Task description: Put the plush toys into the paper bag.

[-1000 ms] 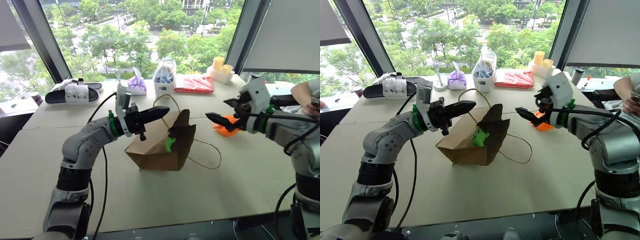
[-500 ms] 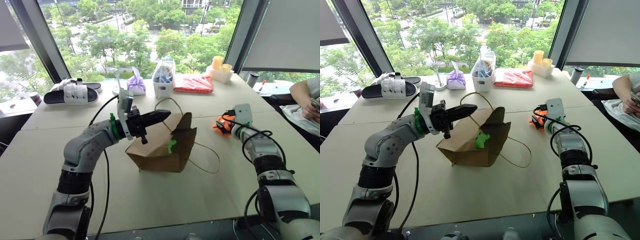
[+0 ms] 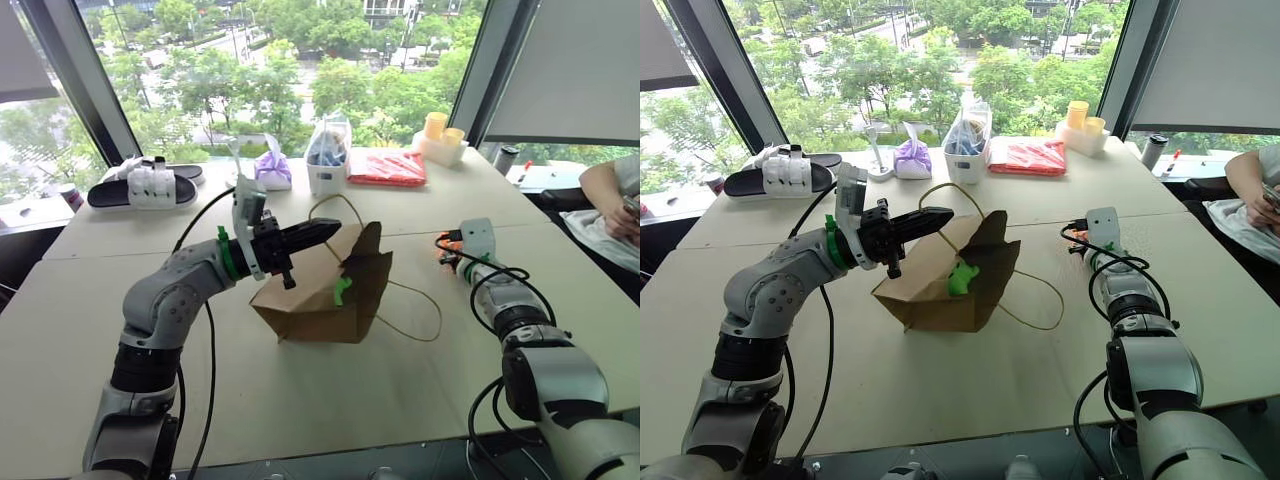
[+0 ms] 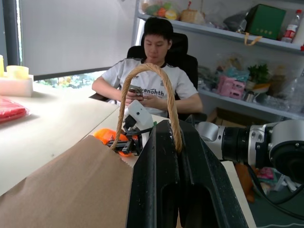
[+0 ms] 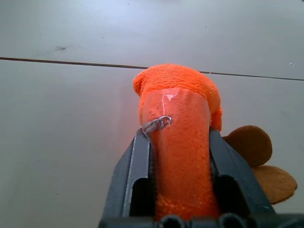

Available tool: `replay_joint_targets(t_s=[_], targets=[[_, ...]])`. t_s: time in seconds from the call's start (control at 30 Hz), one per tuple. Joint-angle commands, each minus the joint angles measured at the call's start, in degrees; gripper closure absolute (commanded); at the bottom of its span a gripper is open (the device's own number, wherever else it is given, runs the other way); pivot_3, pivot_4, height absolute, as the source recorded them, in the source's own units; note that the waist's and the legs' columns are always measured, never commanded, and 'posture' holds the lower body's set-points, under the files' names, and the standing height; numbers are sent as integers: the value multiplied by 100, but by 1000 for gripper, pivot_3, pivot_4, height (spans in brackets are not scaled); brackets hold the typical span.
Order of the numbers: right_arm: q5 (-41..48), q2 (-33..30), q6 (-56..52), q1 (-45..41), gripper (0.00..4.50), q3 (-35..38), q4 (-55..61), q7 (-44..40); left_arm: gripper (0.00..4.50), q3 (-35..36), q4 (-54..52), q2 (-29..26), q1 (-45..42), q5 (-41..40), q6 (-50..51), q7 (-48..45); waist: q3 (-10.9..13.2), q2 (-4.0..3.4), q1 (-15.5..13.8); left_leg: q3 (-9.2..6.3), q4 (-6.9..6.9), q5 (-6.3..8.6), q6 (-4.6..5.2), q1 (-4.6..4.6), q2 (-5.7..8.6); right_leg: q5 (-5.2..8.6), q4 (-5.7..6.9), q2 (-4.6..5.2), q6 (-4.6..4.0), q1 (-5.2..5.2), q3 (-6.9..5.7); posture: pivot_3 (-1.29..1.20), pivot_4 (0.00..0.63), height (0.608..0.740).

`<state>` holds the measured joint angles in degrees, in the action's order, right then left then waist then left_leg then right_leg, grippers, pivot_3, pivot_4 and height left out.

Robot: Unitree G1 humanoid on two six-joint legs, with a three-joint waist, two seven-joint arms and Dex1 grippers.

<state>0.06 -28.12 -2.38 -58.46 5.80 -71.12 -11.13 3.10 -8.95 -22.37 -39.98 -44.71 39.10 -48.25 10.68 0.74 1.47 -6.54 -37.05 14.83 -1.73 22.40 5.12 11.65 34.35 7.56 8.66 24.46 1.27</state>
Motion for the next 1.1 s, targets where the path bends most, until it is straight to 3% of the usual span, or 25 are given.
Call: replay_joint_targets(t_s=[0.03,0.17,0.27,0.37,0.53,0.77,1.1], targets=[[14,-72,-58,-41,4300,78,16,-118,4500,89,-140,-7,-22,-50,-81,-1,0,0,14,-1,0,0,0,0,0,0,0,0,0,0,0,0,150,740],[370,-182,-533,148,4300,201,1295,-799,4500,71,-97,9,-56,-41,-89,-27,0,-1,37,-1,0,0,0,0,0,0,0,0,0,0,0,0,150,740],[1112,-383,-2250,1204,4300,213,4646,-1516,4500,100,0,-15,-125,-46,-81,-71,1,-6,55,-5,3,0,0,3,0,0,6,1,1,7,-1,0,150,740],[2213,-509,-4341,2072,4300,612,7594,-1439,4500,84,120,-33,-184,-30,-93,-162,1,-11,22,-23,4,4,5,15,-2,1,26,2,1,28,-1,0,150,740],[3315,-423,-6563,2799,4300,993,10224,-991,4500,36,325,-38,-269,60,-164,-326,0,-11,-59,-18,-2,23,38,5,-4,1,28,3,1,24,1,0,150,740],[3951,-15,-7687,2952,4300,739,11275,-710,4500,49,541,-7,-409,136,-276,-412,0,-11,-95,-10,-18,24,42,2,-2,-1,25,4,-2,8,-1,0,150,740],[3082,648,-6426,2326,4300,-1010,9844,-578,4500,99,471,67,-469,101,-229,-296,0,-11,-50,-9,-12,24,41,1,-3,-1,32,2,-2,19,-2,0,150,740]])
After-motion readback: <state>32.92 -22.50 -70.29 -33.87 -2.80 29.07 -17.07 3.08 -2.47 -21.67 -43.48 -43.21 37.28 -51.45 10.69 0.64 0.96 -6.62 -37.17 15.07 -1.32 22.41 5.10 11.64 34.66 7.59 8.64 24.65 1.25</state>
